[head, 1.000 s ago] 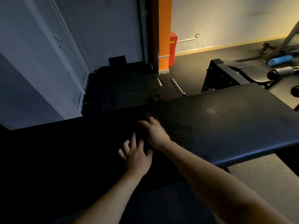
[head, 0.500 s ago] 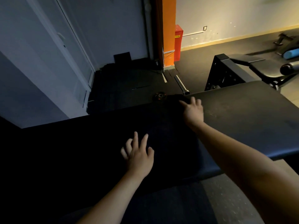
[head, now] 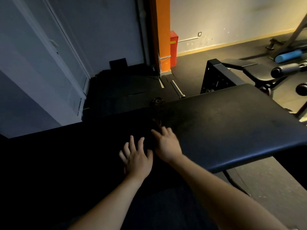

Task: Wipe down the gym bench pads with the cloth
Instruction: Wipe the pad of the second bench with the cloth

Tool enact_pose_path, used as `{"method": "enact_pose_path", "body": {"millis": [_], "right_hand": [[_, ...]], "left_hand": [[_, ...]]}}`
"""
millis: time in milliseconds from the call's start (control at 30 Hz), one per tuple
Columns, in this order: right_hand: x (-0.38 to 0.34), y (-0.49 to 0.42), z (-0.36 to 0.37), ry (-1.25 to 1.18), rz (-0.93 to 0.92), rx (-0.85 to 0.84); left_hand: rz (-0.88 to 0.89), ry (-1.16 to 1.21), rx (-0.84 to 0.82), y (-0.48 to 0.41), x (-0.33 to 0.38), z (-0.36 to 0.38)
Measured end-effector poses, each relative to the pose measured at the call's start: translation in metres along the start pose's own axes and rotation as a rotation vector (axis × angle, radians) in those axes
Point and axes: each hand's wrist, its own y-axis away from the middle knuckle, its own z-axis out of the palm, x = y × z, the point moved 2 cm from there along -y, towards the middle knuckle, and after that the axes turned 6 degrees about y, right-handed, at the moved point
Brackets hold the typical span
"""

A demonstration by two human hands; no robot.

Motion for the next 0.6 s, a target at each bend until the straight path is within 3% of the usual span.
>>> {"method": "enact_pose_path", "body": {"millis": [133, 300, 367, 500, 600], "right_hand": [[0.012, 0.044, -0.002, 0.08, -0.036, 0.01], [0.101, 0.074, -0.031, 0.151, 0.388, 0.068], [0.122, 0.09, -0.04, 0.126, 0.527, 0.07], [0.088, 0.106, -0.041, 0.063, 0.591, 0.075], [0.03, 0.114, -0.024, 0.032, 0.505, 0.112]], "left_hand": [[0.013, -0.019, -0.037, 0.001, 0.001, -0.002], [0.341, -0.028, -0.104, 0.016, -0.003, 0.0], [0.366, -0.014, -0.128, 0.023, 0.001, 0.001], [0.411, -0.004, -0.168, 0.033, 0.009, 0.004], [0.422, -0.012, -0.167, 0.039, 0.011, 0.006]]}}
